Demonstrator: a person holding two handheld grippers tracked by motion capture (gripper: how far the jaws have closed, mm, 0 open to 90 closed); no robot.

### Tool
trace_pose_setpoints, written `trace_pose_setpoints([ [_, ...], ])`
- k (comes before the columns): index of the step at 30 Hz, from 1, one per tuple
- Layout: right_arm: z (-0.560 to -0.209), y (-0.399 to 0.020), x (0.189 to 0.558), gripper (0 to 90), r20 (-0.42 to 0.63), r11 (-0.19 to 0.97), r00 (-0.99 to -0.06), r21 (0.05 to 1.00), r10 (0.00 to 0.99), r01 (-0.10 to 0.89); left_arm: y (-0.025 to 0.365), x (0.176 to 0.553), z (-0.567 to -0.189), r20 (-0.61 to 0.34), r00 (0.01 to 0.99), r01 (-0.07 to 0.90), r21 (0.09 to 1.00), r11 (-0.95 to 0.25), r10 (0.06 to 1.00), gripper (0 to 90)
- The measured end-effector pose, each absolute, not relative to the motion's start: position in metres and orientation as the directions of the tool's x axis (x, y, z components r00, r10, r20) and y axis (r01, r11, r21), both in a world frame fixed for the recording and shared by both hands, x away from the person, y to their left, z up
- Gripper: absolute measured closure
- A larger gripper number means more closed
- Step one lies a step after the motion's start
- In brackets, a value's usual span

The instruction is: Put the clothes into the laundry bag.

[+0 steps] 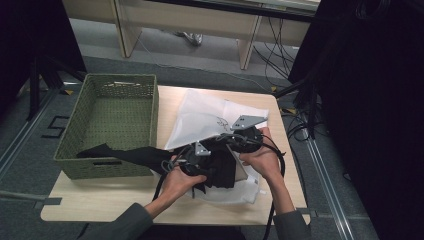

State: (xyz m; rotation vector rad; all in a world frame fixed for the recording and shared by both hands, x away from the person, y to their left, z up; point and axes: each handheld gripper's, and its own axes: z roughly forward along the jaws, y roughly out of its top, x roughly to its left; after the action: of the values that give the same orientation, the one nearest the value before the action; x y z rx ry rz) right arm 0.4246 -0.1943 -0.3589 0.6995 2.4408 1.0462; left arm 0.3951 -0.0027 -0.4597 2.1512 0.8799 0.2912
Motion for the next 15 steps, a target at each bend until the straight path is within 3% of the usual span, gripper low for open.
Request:
trace_pose_setpoints([
  [6, -0.359, -0.194, 0.424, 87.6, -0.145, 0.594, -0.792, 0.743, 0.593, 0.308, 0.033, 0.366, -0.449, 0.051, 0.780, 0.410, 0.711, -0.571, 0.623, 22.2],
  [12, -0.359, -0.192, 0.424, 87.6, -0.155, 0.598, -0.794, 0.744, 0.588, 0.297, 0.024, 0.370, -0.490, 0.009, 0.766, 0.467, 0.680, -0.566, 0.643, 23.0],
  [13, -0.359, -0.192, 0.424, 87.6, -0.164, 0.601, -0.794, 0.745, 0.585, 0.289, 0.021, 0.375, -0.495, 0.037, 0.784, 0.455, 0.644, -0.615, 0.620, 26.1],
  [15, -0.359, -0.192, 0.424, 87.6, -0.162, 0.602, -0.797, 0.745, 0.582, 0.288, 0.010, 0.384, -0.502, 0.083, 0.782, 0.431, 0.644, -0.632, 0.618, 48.3],
])
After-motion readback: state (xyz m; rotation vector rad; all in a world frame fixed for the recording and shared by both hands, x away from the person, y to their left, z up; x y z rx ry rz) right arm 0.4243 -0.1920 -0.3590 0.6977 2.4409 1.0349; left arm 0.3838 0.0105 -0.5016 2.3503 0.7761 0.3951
